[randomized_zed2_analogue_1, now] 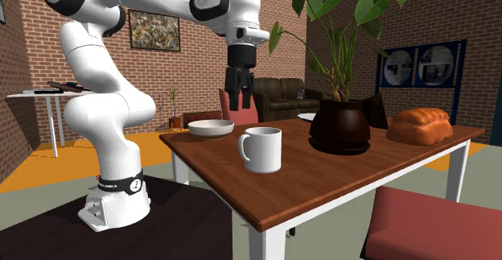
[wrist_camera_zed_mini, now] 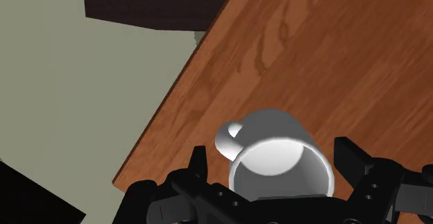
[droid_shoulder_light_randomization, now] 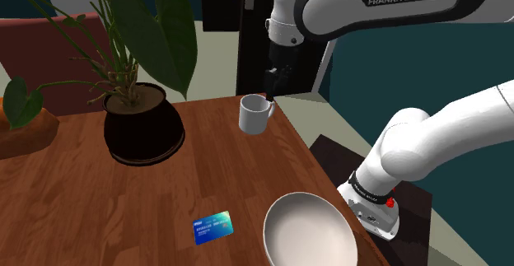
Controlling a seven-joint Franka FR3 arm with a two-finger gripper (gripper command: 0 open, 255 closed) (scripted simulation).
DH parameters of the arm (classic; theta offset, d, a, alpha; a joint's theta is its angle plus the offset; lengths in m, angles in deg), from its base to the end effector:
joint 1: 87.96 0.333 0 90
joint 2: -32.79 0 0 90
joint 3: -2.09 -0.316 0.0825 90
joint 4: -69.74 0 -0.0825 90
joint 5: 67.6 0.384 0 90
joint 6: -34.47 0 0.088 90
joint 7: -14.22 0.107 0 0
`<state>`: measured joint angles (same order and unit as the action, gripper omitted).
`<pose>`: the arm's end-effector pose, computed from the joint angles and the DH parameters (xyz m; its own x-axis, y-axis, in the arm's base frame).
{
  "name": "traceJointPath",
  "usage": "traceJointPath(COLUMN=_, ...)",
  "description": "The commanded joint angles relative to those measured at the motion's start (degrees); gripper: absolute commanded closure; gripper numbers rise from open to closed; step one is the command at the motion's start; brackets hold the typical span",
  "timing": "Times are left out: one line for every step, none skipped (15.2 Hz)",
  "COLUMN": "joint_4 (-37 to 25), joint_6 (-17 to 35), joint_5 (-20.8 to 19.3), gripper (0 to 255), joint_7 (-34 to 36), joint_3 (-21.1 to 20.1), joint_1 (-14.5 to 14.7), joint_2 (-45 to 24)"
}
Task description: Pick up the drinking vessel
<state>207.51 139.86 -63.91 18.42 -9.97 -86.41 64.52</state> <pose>0.3712 0.1026 0.5051 0.9934 0.1139 -0.0162 0.1146 -0.9922 0.0497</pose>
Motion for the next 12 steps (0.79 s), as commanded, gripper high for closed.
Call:
traceJointPath(joint_4=-0.32, joint_6=3.77, joint_5=0.83, gripper=0, joint_7=2.1, joint_3=-1.57, joint_1=0.31, joint_2=-3.19)
traceJointPath(joint_4=-0.49, joint_6=5.56, joint_5=1.12, gripper=0, joint_7=3.06, joint_3=-2.3, joint_1=0.43, joint_2=-4.75)
traceJointPath(joint_4=-0.74, joint_6=7.33, joint_5=1.35, gripper=0, joint_7=4.03, joint_3=-3.03, joint_1=0.53, joint_2=-6.37)
traceJointPath(joint_4=-1.08, joint_6=9.08, joint_5=1.51, gripper=0, joint_7=5.01, joint_3=-3.77, joint_1=0.6, joint_2=-8.05)
traceJointPath(joint_4=-1.5, joint_6=10.8, joint_5=1.59, gripper=0, joint_7=6.01, joint_3=-4.48, joint_1=0.68, joint_2=-9.78)
traceJointPath(joint_4=-2.0, joint_6=12.48, joint_5=1.59, gripper=0, joint_7=7.03, joint_3=-5.19, joint_1=0.73, joint_2=-11.56)
traceJointPath(joint_4=-2.34, joint_6=13.51, joint_5=1.55, gripper=0, joint_7=7.68, joint_3=-5.62, joint_1=0.77, joint_2=-12.69)
traceJointPath(joint_4=-1.8, joint_6=14.33, joint_5=1.52, gripper=0, joint_7=7.73, joint_3=-5.69, joint_1=0.78, joint_2=-12.96)
traceJointPath(joint_4=-1.26, joint_6=15.15, joint_5=1.49, gripper=0, joint_7=7.78, joint_3=-5.77, joint_1=0.78, joint_2=-13.25)
traceJointPath(joint_4=-0.73, joint_6=15.97, joint_5=1.46, gripper=0, joint_7=7.84, joint_3=-5.86, joint_1=0.77, joint_2=-13.56)
traceJointPath(joint_4=-0.21, joint_6=16.8, joint_5=1.42, gripper=0, joint_7=7.9, joint_3=-5.95, joint_1=0.77, joint_2=-13.87)
traceJointPath(joint_4=0.29, joint_6=17.63, joint_5=1.38, gripper=0, joint_7=7.96, joint_3=-6.03, joint_1=0.76, joint_2=-14.21)
